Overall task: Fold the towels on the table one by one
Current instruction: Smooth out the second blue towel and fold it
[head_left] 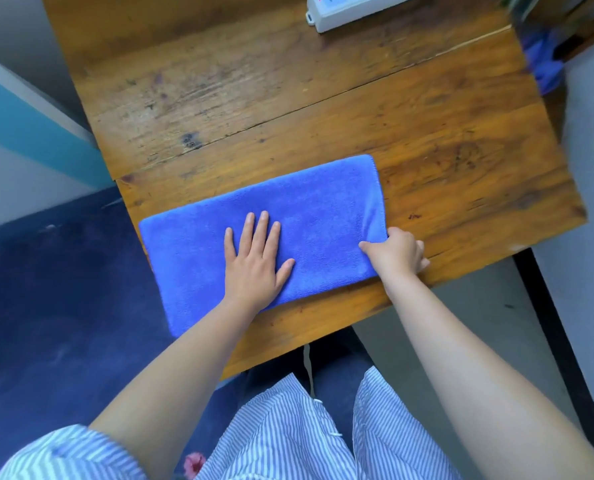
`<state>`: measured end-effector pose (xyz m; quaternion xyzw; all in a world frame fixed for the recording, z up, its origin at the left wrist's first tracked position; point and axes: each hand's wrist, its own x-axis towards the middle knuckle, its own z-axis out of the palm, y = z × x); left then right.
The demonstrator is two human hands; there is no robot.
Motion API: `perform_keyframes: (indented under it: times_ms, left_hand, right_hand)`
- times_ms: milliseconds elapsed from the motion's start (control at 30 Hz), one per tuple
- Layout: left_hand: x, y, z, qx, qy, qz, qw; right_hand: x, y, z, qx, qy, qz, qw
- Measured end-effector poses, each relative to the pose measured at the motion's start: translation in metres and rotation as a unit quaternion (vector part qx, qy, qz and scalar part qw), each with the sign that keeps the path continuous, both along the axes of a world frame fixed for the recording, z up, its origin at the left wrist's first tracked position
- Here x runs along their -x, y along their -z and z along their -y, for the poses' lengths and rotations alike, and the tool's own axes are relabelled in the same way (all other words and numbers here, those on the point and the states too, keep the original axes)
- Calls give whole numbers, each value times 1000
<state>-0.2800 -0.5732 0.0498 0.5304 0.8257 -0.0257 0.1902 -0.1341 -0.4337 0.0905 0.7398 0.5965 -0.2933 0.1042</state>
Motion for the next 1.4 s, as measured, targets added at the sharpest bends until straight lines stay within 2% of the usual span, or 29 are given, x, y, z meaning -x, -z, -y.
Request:
perform_keyframes:
  times_ms: [100,267,367,433,500,567,633,667,700,767,900,1000,1167,1300,1400]
  left_hand:
    - [1,3,-5,6,0,-5,1000]
    - [-2,1,-35,7,-33,6,999]
    - [0,-8,-55,-29,-85,52,995]
    - [13,-21,-61,-105,-160,124,974]
    - [31,-37,-62,-190,-246,251,917]
    - [53,-56,-57,-219,-362,407,810]
    - [79,-71,-47,-209,-448,520,696]
    - [89,-76,-41,-203,-461,554,663]
    - [99,-79,-33,-199,-461,573,648]
    - [111,-82,-21,-179,-450,584,652]
    - [117,-78,3,-153,-411,515,736]
    - [119,-70,16,-145,-439,459,759]
    - [117,-59,20,-97,-529,469,701]
    - [115,-57,19,-143,-559,468,670]
    - [117,-58,23,-197,-545,482,657]
  right_hand:
    - [-1,-2,-4,-12,18,-22,1000]
    - [1,-21,-33,-120,-64,-61,989]
    - [11,-41,-51,-169,-120,-174,963]
    - [22,-56,-46,-164,-163,-239,943]
    - [30,-66,-31,-142,-211,-293,922]
    - [38,-70,-6,-102,-241,-336,905]
    - [47,-67,22,-57,-267,-365,890]
    - [51,-64,35,-39,-273,-373,886]
    - [56,-60,48,-24,-277,-379,883]
    - [66,-52,69,-8,-280,-386,879]
    - [80,-40,95,0,-263,-396,880]
    - [88,-36,108,-1,-269,-404,874]
    - [90,-32,122,9,-281,-431,858]
    - [87,-32,123,25,-257,-439,860]
    - [89,-33,123,33,-259,-442,858]
